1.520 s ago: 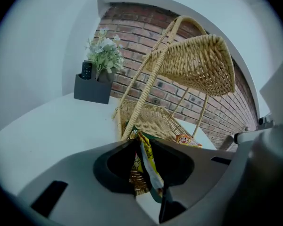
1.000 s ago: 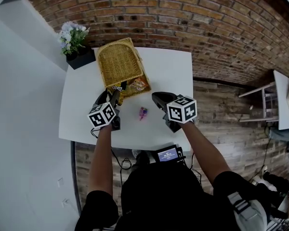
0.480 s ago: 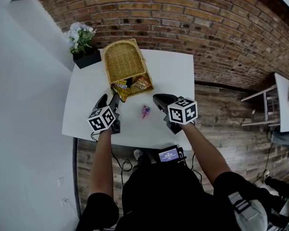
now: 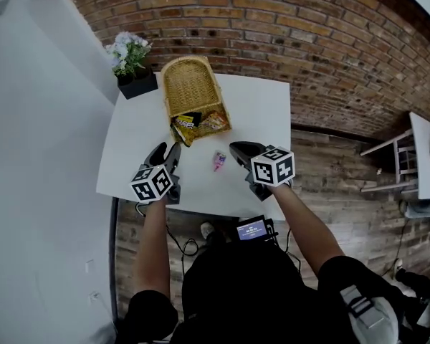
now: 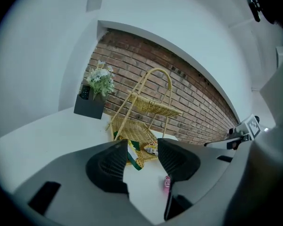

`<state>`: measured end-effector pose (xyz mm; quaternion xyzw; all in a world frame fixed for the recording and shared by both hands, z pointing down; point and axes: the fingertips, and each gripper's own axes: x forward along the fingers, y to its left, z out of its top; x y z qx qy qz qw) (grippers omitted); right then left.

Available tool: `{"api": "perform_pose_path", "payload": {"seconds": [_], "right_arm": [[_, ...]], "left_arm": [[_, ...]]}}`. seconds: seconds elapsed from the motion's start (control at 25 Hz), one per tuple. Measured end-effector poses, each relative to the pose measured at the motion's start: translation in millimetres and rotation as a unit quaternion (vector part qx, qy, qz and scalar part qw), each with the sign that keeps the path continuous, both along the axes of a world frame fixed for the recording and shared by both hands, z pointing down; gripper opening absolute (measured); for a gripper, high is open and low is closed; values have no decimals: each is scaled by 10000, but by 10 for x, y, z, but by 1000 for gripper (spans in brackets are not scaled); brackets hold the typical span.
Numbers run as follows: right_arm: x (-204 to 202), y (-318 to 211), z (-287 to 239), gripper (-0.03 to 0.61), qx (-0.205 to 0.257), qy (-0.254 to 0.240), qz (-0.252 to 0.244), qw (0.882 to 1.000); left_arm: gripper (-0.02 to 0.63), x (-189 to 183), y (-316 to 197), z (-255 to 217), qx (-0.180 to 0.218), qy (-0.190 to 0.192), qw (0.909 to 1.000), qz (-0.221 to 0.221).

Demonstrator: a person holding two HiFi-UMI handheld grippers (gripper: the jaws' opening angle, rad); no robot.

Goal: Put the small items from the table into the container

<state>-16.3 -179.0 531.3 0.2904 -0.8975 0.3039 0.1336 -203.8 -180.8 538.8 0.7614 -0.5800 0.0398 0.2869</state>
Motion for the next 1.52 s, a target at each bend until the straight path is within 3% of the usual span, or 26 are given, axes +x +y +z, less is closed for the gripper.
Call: {"api": "perform_pose_path", "payload": {"seconds": [0.24,0.44,0.92,1.52], "right_arm": [[47,131,2,14,15,41,-3,10000],[86,205,8,14,29,52,10,10000],[127,283,-4,14,12,-18,39,10000],[97,283,-28,14,25,-29,3,10000]], "left_arm": [[120,-52,246,-159,374,-132,9991,-140],[11,33,412,-303,704,-89,9975,51],[9,328,649,-388,942,501,9931,477],[8,367,708,-344,869,417,9932,649]]}}
